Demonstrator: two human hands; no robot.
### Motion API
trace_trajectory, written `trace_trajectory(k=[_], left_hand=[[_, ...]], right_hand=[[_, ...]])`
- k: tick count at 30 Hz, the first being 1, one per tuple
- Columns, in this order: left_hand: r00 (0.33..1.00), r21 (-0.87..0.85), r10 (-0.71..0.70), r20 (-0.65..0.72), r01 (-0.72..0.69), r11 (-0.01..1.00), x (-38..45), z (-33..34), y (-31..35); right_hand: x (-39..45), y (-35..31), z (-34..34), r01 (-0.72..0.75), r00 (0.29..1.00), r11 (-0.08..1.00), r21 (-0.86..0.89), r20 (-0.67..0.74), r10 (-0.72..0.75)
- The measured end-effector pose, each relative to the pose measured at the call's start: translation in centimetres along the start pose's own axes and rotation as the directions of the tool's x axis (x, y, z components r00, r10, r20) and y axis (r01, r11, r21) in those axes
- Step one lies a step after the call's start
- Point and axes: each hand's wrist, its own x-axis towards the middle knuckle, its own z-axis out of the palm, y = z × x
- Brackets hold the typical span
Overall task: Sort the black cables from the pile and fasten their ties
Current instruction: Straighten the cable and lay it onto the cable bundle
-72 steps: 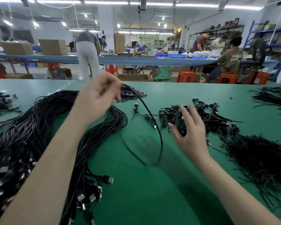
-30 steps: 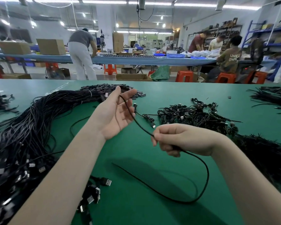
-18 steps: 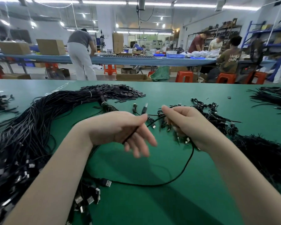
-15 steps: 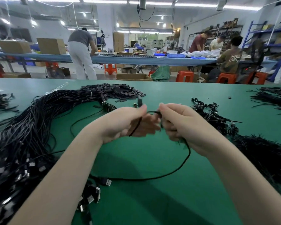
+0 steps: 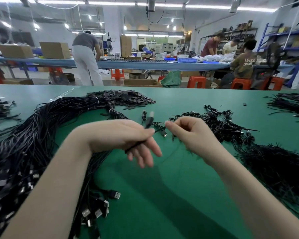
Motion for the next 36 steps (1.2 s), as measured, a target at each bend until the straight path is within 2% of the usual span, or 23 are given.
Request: trace_trajectory(k=[2,4,6,7,9,11,12,13,14,15,16,17,18,19,20,21,23,25,27,30,32,34,36], left_hand=[[0.983,0.031,-0.037,-0.179,0.043,0.999,1.7,1.0,0.0],[0.904,-0.202,0.018,-0.427,-0.115,0.973,2.5,1.2,0.2],[0.844,-0.441,0.089,-0.529,-0.363,0.821,2.5,0.8,0.9],[0.813,-0.498,0.147,-0.563,-0.476,0.725,2.3,0.5,1.2],[0.745,-0.54,0.244,-0.621,-0.632,0.555,1.4,0.2,1.9],[0.734,-0.566,0.298,-0.61,-0.666,0.486,0.2,0.0,2.3],[0.756,-0.583,0.342,-0.558,-0.651,0.486,-0.3,-0.1,2.4],[0.789,-0.592,0.39,-0.475,-0.614,0.522,-0.8,-0.2,2.2],[0.834,-0.567,0.411,-0.369,-0.552,0.612,-1.1,-0.3,2.0],[0.888,-0.482,0.375,-0.266,-0.46,0.745,-1.1,-0.4,1.6],[0.94,-0.332,0.281,-0.193,-0.331,0.883,-0.8,-0.4,1.1],[0.976,-0.15,0.15,-0.16,-0.174,0.973,-0.3,-0.2,0.5],[0.986,-0.012,0.024,-0.164,-0.026,1.0,0.4,0.0,0.1],[0.978,0.045,-0.058,-0.2,0.068,0.997,1.1,0.3,-0.3],[0.962,0.009,-0.086,-0.259,0.091,0.996,1.9,0.6,-0.6],[0.94,-0.104,-0.085,-0.33,0.053,0.993,2.5,0.8,-0.7],[0.888,-0.322,-0.031,-0.458,-0.133,0.937,3.2,0.8,-0.7],[0.845,-0.432,0.06,-0.531,-0.331,0.839,3.5,0.9,-0.1],[0.821,-0.527,0.12,-0.559,-0.463,0.713,3.4,1.1,0.6],[0.819,-0.619,0.158,-0.551,-0.529,0.581,2.5,1.3,1.5],[0.846,-0.674,0.212,-0.488,-0.52,0.524,2.0,1.1,1.7],[0.879,-0.716,0.259,-0.4,-0.477,0.509,2.0,1.3,1.7],[0.906,-0.749,0.276,-0.32,-0.421,0.511,2.4,2.0,1.7]], right_hand=[[-0.4,-1.5,0.6,0.122,0.992,0.992,0.009,0.013,-0.122],[-1.0,-2.4,1.8,0.134,0.986,0.986,0.103,0.087,-0.143],[-1.3,-2.2,2.4,0.017,0.972,0.967,0.254,0.222,-0.076],[-1.4,-1.8,2.5,-0.072,0.942,0.948,0.311,0.332,-0.038],[-1.6,-0.5,2.5,-0.244,0.828,0.92,0.306,0.559,0.034],[-1.6,0.8,2.3,-0.317,0.758,0.935,0.156,0.634,0.151],[-1.4,1.3,2.2,-0.298,0.779,0.954,0.042,0.588,0.217],[-1.0,1.7,2.0,-0.256,0.834,0.963,-0.077,0.487,0.261],[-0.7,1.8,1.7,-0.219,0.897,0.962,-0.162,0.353,0.264],[-0.4,1.8,1.2,-0.2,0.948,0.961,-0.194,0.212,0.24],[-0.1,1.4,0.5,-0.183,0.975,0.967,-0.177,0.093,0.202],[0.2,0.9,-0.1,-0.146,0.989,0.977,-0.155,0.013,0.15],[0.2,0.0,-0.6,-0.087,0.996,0.984,-0.155,-0.022,0.084],[0.0,-0.9,-0.9,-0.018,1.0,0.983,-0.18,-0.017,0.015],[-0.4,-1.8,-0.9,0.049,0.999,0.976,-0.211,0.015,-0.047],[-0.9,-2.7,-0.5,0.104,0.994,0.966,-0.235,0.061,-0.092],[-1.8,-3.6,0.8,0.162,0.979,0.954,-0.254,0.164,-0.122],[-2.2,-3.6,2.0,0.152,0.966,0.961,-0.232,0.239,-0.095],[-2.1,-3.2,2.5,0.095,0.948,0.985,-0.144,0.316,-0.045],[-1.8,-2.1,2.3,-0.023,0.924,0.995,-0.096,0.377,0.057],[-1.5,-1.4,1.8,-0.051,0.955,0.991,-0.124,0.284,0.084],[-1.2,-1.4,1.4,-0.163,0.968,0.984,0.074,0.204,0.145],[-1.1,-1.8,1.2,-0.307,0.936,0.887,0.345,0.279,0.216]])
